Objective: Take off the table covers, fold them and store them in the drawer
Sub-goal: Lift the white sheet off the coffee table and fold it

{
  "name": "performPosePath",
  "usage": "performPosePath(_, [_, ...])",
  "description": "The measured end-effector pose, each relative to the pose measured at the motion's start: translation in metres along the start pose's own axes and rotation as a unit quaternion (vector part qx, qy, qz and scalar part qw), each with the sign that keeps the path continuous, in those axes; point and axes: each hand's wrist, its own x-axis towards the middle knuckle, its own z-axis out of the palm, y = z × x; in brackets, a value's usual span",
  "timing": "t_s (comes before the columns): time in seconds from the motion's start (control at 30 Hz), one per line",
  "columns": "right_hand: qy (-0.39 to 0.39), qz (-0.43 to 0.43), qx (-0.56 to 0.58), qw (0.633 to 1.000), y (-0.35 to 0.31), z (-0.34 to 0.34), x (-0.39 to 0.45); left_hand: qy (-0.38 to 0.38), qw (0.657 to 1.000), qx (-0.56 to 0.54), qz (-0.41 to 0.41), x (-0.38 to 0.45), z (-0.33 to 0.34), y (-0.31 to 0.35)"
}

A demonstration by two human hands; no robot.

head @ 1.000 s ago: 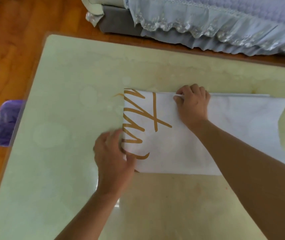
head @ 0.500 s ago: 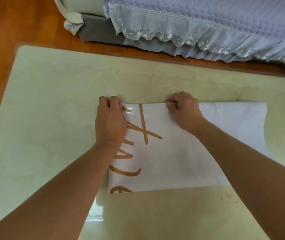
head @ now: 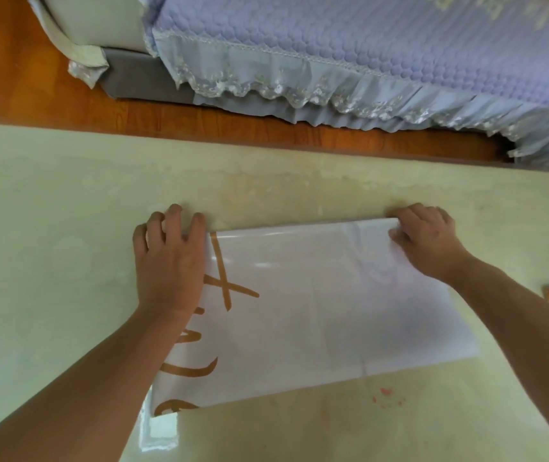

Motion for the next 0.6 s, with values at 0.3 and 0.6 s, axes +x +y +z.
performPosePath(0.3, [0.112,-0.007,0.026,0.993,-0.006,0.009,-0.022,-0.103,0.977,-0.090,0.161,0.008,-0.005,0.103])
performPosePath(0.6, [-0.020,0.282,0.525,0.803,0.069,-0.008,-0.043,-0.128,0.975,-0.086,0.160,0.011,0.007,0.104])
